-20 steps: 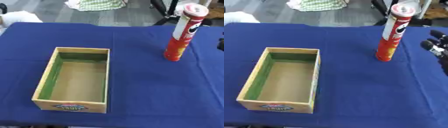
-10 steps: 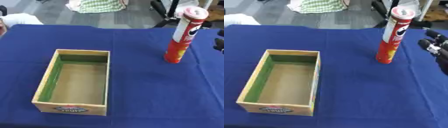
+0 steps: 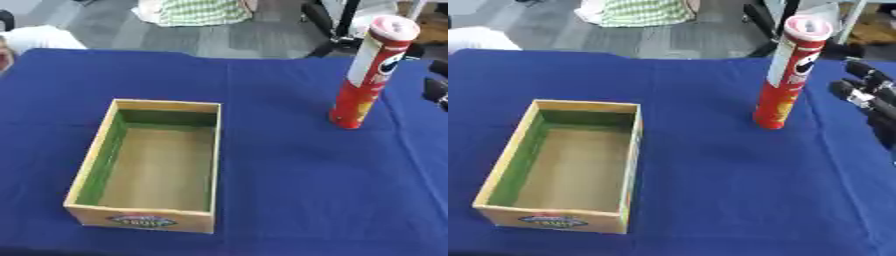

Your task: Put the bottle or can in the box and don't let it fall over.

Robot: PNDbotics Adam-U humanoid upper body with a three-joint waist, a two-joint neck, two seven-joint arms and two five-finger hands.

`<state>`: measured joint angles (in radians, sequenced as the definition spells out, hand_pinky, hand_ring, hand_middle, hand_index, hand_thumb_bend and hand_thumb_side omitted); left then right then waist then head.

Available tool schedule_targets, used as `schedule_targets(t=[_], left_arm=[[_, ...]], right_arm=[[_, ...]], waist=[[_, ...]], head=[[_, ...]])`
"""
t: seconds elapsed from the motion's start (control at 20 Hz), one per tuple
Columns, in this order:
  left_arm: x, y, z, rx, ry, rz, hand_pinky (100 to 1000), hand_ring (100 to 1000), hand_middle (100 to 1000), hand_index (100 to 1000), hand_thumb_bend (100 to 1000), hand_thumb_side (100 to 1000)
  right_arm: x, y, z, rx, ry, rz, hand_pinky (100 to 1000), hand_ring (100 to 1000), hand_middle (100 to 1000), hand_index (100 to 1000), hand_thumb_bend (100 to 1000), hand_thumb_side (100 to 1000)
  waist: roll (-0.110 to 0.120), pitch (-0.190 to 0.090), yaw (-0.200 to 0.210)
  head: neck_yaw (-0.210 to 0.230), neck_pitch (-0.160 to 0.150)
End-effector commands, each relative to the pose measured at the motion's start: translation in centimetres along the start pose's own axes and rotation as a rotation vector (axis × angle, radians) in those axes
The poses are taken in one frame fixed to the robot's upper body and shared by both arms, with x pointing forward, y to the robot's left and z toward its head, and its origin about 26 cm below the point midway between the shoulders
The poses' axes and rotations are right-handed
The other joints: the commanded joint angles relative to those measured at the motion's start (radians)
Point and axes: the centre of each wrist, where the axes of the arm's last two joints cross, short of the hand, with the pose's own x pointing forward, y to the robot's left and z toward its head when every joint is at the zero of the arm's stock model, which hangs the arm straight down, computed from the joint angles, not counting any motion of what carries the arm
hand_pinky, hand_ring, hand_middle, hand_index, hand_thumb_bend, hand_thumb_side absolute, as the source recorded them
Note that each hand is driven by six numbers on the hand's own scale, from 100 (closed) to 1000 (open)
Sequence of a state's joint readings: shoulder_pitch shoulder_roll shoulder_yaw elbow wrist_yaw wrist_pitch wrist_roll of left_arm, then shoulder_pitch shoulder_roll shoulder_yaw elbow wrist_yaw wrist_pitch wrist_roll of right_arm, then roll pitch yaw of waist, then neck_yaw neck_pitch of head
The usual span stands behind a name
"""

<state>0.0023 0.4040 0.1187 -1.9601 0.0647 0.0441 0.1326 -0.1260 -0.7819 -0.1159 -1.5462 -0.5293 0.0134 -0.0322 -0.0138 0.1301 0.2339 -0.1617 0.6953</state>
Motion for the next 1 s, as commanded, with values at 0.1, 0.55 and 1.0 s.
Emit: schedule_targets(t=[0.1,0.55,1.0], left_arm=[[0.5,0.3,-0.2,-0.01,-0.021,-0.02,966,819,827,828,100,651],[0.5,0.2,-0.2,-0.017,-0.02,-0.019,966,819,828,828,100,652],[0.5,0.1,-0.3,-0.02,-0.022,-0.019,966,818,829,829,100,656]], right_arm=[[1.3,-0.8,-0.7,-0.003,-0.012,0.047,947,1000,1000,966,1000,472],[1.5,-0.8,-1.5,0.011,0.0,0.056,954,1000,1000,971,1000,485],[1.7,-0.4,-2.2,0.019,-0.012,0.049,960,1000,1000,979,1000,496]], waist=[[0.0,-0.006,0.001],[-0.001,-0.004,0.004],[-0.002,0.014,0.004]], head=[[-0.005,-0.012],[-0.007,-0.019],[-0.006,-0.032]])
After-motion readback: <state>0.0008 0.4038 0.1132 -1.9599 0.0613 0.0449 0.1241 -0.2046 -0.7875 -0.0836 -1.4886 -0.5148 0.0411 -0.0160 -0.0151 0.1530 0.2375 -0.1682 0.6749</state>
